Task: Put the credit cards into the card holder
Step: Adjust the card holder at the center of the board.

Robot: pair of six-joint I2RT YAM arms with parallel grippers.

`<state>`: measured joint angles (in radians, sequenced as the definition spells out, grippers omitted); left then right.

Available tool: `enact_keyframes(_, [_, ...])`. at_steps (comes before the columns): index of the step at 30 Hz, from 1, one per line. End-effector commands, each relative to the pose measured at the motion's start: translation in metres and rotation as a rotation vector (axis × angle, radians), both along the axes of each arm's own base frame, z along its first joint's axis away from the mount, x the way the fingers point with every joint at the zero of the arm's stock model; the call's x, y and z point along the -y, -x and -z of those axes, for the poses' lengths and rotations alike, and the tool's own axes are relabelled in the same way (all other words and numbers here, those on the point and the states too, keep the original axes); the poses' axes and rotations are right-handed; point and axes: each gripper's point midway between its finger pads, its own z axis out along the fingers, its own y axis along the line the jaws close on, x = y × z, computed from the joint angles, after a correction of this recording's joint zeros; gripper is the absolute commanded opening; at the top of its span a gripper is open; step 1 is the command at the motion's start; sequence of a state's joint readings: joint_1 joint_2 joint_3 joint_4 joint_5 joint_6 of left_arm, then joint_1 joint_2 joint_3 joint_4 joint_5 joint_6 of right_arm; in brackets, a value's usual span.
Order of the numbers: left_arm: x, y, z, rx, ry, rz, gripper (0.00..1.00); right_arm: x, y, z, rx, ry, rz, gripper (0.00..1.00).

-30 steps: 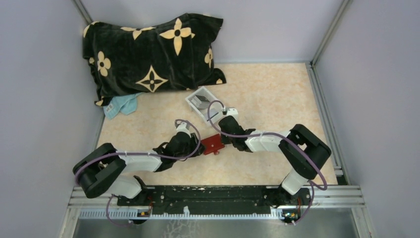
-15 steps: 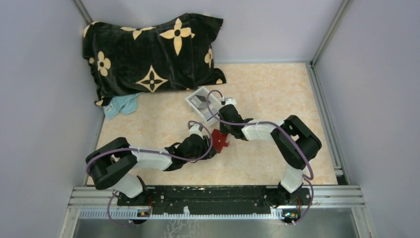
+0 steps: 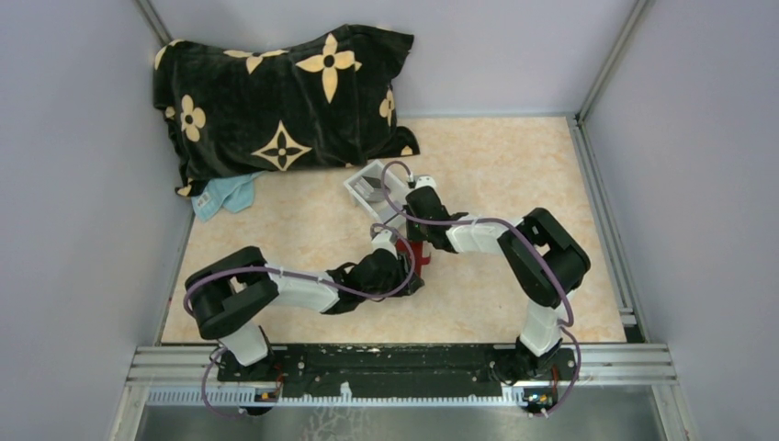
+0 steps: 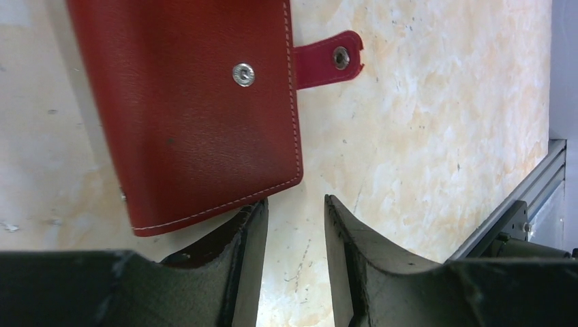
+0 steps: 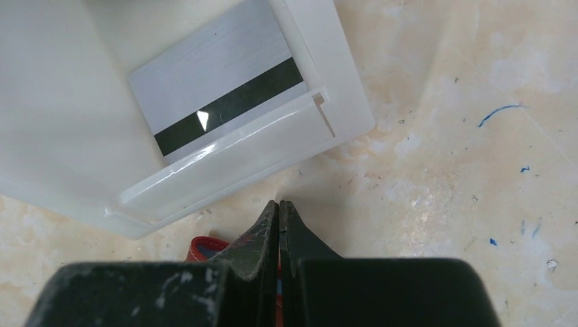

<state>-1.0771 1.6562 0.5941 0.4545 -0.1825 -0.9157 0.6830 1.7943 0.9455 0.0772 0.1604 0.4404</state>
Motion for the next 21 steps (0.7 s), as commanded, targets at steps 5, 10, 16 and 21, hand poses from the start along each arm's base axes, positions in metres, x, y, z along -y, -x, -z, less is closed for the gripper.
enact_keyframes(5, [-0.022,0.028,0.043,-0.081,-0.201,0.055,0.48,0.018,-0.024,-0.041,0.1,0.054,0.054,0.0])
enact_keyframes(10, [-0.015,0.025,0.024,-0.039,-0.194,0.052,0.51,0.032,-0.026,-0.061,0.147,0.079,0.094,0.07])
enact_keyframes(16, [-0.016,0.025,-0.007,0.03,-0.189,0.029,0.53,0.054,-0.022,-0.099,0.224,0.102,0.15,0.29])
enact_keyframes(21, [-0.034,0.026,-0.042,0.114,-0.176,-0.013,0.55,0.075,-0.01,-0.131,0.303,0.065,0.217,0.72])
